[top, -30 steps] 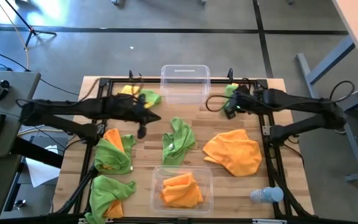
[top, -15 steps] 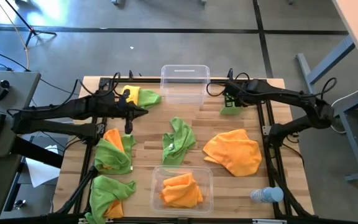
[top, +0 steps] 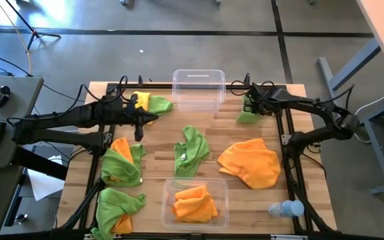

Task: Sort microfiber towel by color & place in baskets
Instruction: Put the green towel into the top transparent bin

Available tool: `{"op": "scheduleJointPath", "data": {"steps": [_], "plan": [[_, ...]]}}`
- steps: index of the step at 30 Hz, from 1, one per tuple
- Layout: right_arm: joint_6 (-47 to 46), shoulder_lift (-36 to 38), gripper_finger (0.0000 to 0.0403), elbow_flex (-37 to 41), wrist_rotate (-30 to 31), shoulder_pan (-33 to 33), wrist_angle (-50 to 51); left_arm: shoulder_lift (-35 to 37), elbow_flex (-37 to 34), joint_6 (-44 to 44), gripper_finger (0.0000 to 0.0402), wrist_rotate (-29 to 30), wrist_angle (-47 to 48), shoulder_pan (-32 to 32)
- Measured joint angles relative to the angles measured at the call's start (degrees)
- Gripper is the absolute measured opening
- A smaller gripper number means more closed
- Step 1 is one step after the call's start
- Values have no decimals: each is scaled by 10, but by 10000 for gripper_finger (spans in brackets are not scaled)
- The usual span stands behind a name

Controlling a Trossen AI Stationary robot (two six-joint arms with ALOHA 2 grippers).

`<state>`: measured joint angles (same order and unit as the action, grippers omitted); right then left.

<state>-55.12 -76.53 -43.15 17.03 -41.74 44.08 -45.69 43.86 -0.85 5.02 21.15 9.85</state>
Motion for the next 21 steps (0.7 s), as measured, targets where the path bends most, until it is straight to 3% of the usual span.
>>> {"op": "scheduleJointPath", "data": {"steps": [9, 14, 21], "plan": [[23, 0, 9, 1, -11, 22, 9, 0, 0, 0, 0, 24, 0, 0], [15, 0, 13, -36, -2, 47, 75, 0, 0, 0, 0, 24, 0, 0], [12, 1, 4, -160, 74, 100, 211, 0, 0, 14, 0, 25, 0, 0]]}}
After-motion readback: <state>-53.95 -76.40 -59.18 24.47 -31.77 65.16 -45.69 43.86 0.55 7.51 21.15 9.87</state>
